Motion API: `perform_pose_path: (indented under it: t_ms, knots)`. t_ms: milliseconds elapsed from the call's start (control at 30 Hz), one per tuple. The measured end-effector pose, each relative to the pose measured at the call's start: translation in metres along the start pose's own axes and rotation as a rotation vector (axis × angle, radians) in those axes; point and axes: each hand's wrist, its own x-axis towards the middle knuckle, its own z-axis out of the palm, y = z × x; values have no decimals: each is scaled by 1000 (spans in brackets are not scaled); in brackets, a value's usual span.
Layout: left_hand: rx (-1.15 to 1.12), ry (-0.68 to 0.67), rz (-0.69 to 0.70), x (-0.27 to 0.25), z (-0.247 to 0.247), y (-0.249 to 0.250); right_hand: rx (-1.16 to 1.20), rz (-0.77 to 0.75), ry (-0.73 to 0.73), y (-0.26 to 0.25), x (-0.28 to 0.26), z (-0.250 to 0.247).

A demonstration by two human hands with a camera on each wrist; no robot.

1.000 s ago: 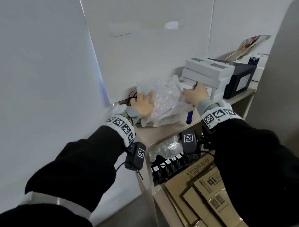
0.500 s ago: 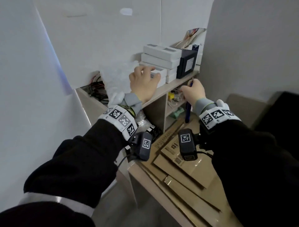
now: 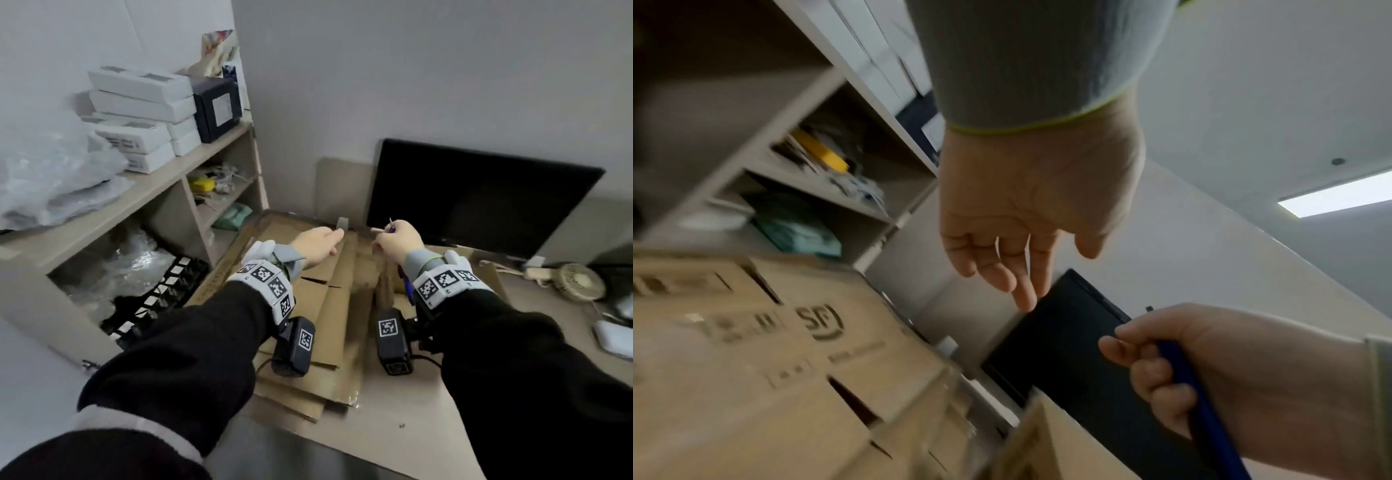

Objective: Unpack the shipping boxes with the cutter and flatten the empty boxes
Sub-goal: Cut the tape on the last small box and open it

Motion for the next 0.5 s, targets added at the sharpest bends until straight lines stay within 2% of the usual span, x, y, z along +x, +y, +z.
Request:
perform_pose_path:
  t_ms: [200, 267, 333, 500]
  knots:
    - [114, -165, 159, 42, 88, 61, -32, 169, 27, 92, 17, -60]
    - [147, -199, 182, 60, 124, 86, -38, 238, 53, 128, 29, -90]
    - [201, -254, 196, 68, 146, 91, -43, 296, 70, 149, 34, -105]
    - [403, -588, 181, 93, 225, 106, -51, 441, 2, 223, 58, -139]
